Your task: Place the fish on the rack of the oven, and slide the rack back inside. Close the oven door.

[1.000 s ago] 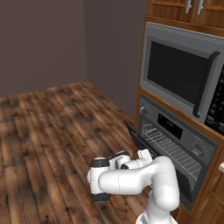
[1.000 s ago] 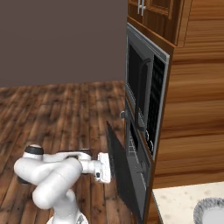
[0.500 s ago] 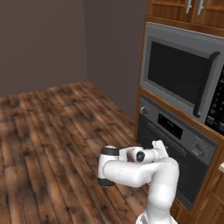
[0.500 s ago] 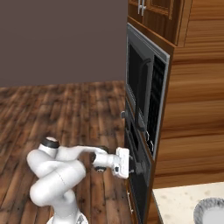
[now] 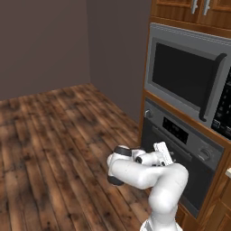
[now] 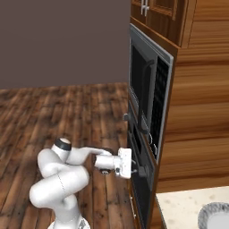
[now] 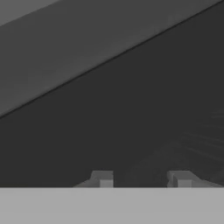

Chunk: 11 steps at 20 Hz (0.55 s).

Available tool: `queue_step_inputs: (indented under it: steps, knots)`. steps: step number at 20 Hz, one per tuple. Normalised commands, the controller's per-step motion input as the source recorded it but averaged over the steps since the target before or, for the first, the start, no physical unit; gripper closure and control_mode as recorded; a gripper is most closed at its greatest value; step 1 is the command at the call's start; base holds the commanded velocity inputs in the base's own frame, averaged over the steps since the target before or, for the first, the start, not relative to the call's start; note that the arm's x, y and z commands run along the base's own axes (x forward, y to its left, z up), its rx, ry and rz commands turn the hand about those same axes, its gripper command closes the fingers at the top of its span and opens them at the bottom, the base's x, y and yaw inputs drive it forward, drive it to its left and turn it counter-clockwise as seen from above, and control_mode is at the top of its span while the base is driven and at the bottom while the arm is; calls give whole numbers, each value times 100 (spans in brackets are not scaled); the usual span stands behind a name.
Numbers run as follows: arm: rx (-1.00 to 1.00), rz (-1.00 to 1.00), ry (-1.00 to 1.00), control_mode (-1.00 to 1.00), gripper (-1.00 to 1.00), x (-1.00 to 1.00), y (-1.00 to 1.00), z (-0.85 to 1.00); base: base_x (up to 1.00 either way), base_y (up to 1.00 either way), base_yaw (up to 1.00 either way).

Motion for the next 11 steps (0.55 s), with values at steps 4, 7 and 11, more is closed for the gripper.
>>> queue_step_inputs:
  steps: [4,7,11]
  knots:
    - [3,6,0,-100,-100,-35,-64,-11,0,0,0]
    - [5,8,0,-100,-100,-44,-51,0,0,0,0]
    - [4,7,0,-100,-100,-23,-52,-4,0,0,0]
